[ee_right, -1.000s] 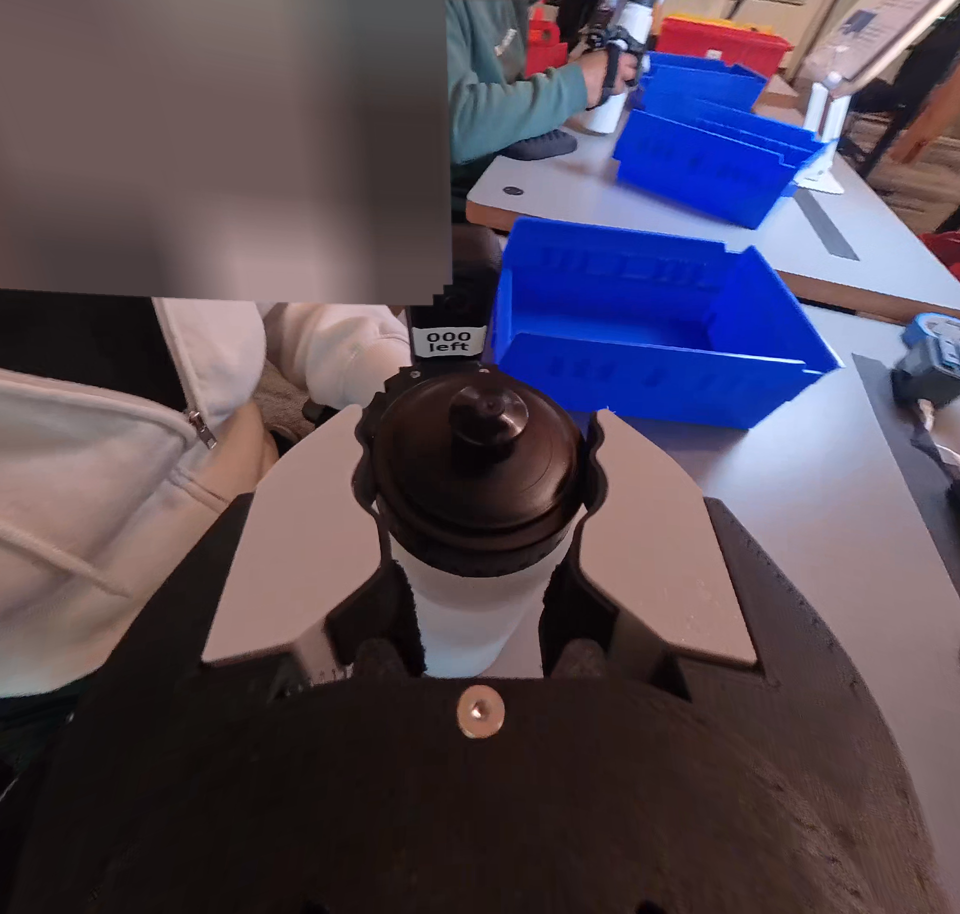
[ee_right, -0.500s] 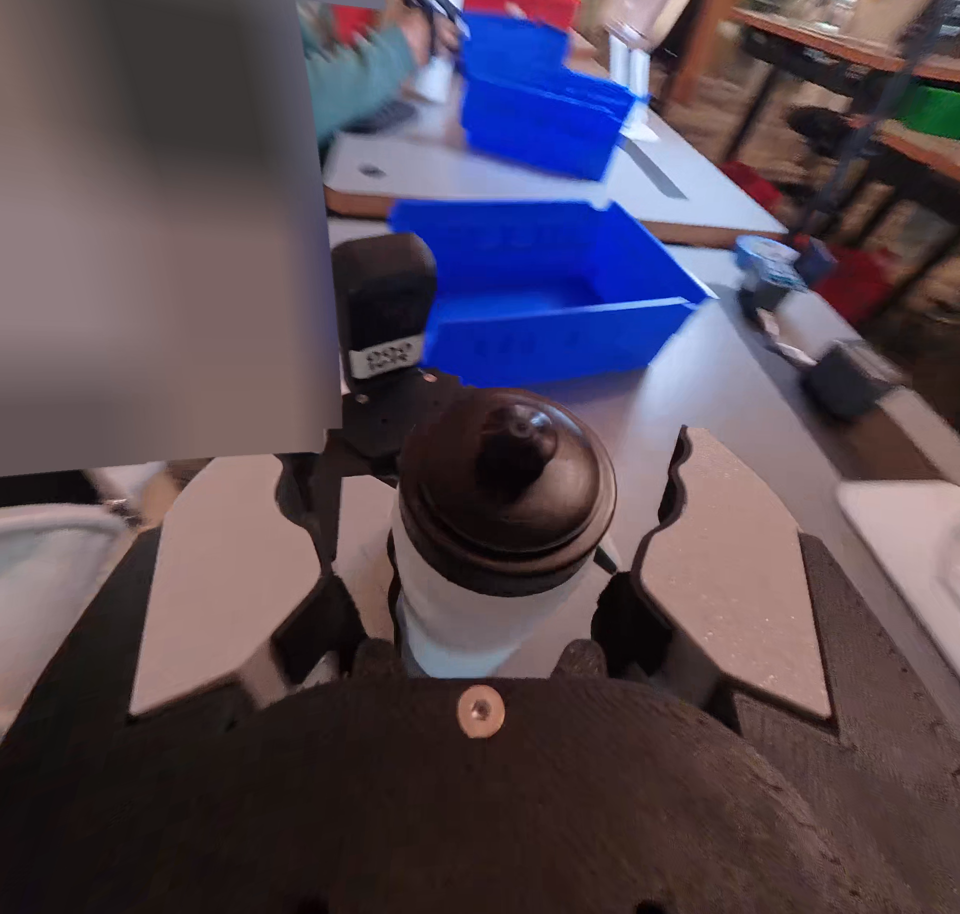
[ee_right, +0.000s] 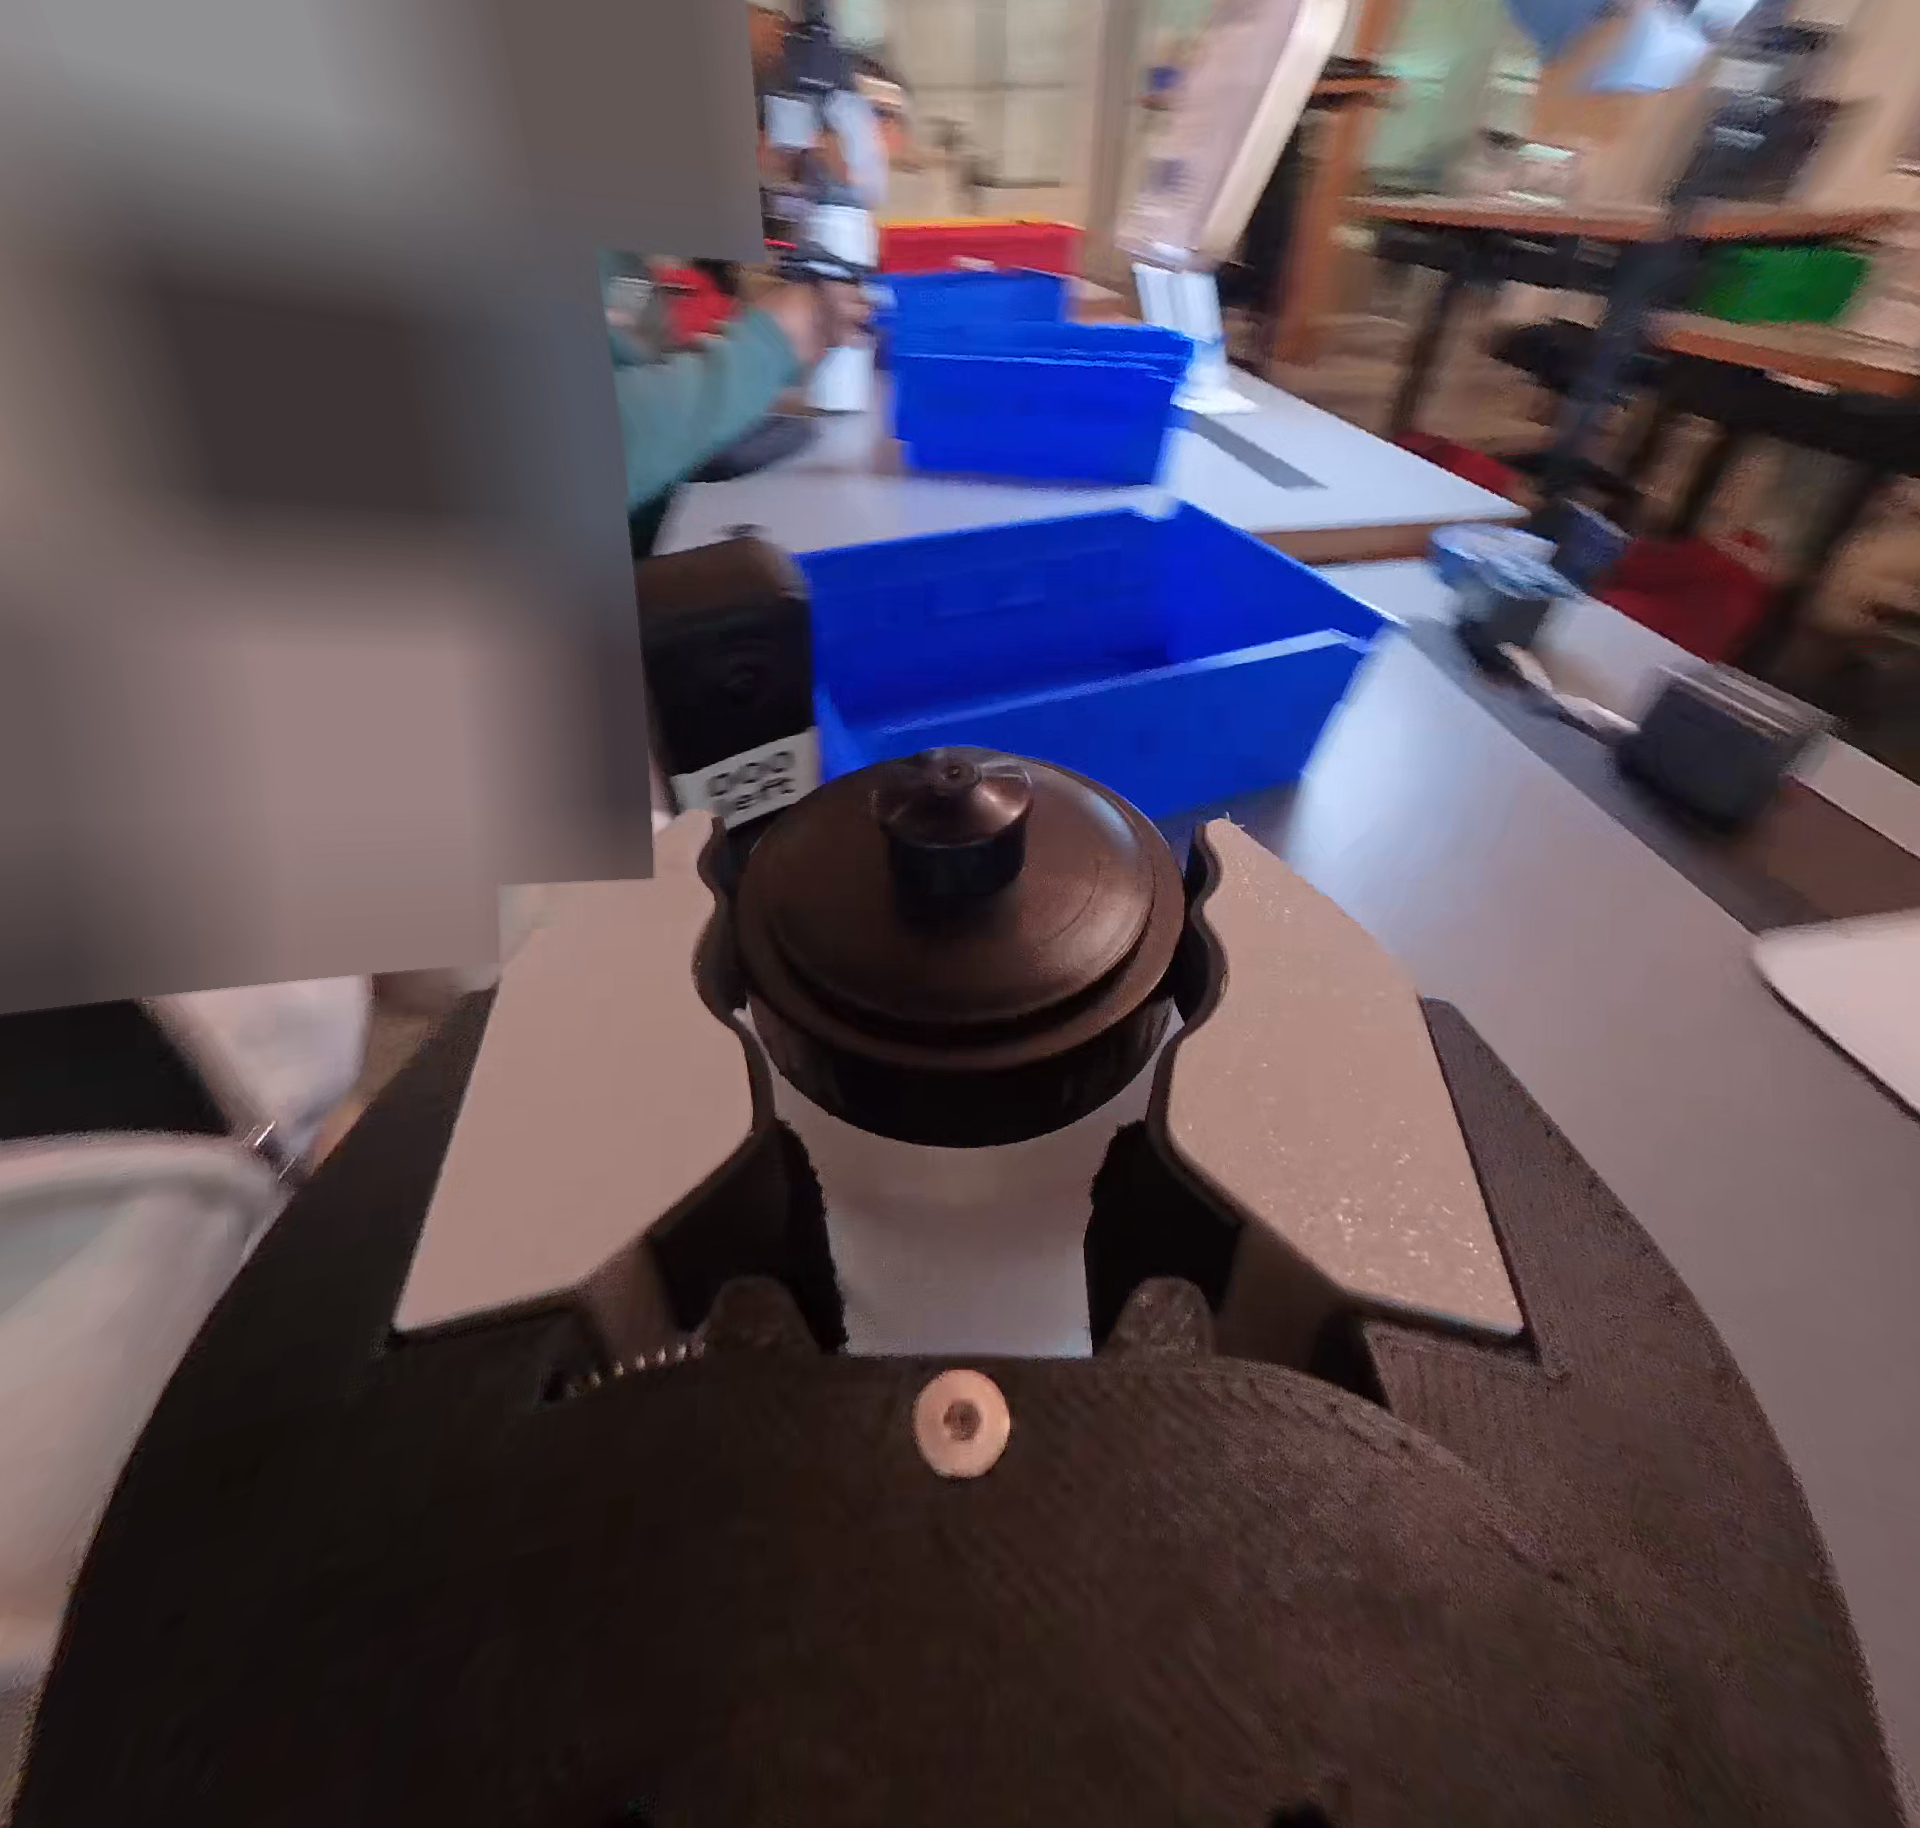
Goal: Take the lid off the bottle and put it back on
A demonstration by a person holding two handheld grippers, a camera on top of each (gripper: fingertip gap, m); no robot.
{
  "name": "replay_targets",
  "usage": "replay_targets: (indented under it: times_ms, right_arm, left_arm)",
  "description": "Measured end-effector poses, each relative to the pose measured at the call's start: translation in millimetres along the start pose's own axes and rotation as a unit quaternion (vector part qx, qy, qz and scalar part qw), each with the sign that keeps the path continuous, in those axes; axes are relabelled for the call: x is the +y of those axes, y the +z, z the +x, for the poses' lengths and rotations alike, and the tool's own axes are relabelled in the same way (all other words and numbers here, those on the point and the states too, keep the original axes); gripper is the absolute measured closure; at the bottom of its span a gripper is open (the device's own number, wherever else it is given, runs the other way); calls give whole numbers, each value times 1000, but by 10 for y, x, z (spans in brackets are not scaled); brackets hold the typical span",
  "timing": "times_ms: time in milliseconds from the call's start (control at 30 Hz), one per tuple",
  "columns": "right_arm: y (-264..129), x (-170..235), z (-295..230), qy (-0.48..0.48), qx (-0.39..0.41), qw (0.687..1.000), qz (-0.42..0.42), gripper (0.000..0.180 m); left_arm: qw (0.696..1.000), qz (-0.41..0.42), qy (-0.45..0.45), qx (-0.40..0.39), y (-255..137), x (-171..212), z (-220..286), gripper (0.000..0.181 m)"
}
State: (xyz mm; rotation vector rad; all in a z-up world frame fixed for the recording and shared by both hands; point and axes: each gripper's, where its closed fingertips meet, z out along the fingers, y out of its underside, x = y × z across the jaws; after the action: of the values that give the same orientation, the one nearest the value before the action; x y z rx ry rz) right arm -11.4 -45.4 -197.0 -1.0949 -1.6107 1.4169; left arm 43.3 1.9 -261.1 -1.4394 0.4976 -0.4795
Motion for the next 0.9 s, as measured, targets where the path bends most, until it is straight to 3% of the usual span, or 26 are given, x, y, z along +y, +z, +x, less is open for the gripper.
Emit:
replay_targets:
  times_ms: [100, 167, 267, 467, 667, 733, 900]
  right_arm:
    - [-28, 55, 103, 31, 162, 985, -47, 97]
    - [-65, 111, 118, 15, 217, 972, -84, 96]
    - [-46, 167, -5, -2, 171, 979, -114, 72]
    - [-74, -135, 61, -21, 43, 999, 12, 69]
    - [-3, -171, -86, -8, -85, 993, 77, 81]
    - [-55, -160, -101, -12, -71, 994, 81, 90]
    - [-243, -130, -151, -13, -27, 996, 88, 87]
  left_arm:
    - [1000, -1, 2, -1, 2, 1, 5, 77]
    - [1000, -2, 3, -3, 3, 3, 6, 78]
    - [1000, -2, -9, -6, -5, 5, -25, 77]
    - [1000, -1, -7, 1, -3, 3, -9, 77]
    - [1000, -3, -14, -5, -2, 5, -39, 78]
    - [1000, -4, -12, -6, 0, 7, -42, 78]
    - [1000, -7, -6, -7, 6, 11, -31, 78]
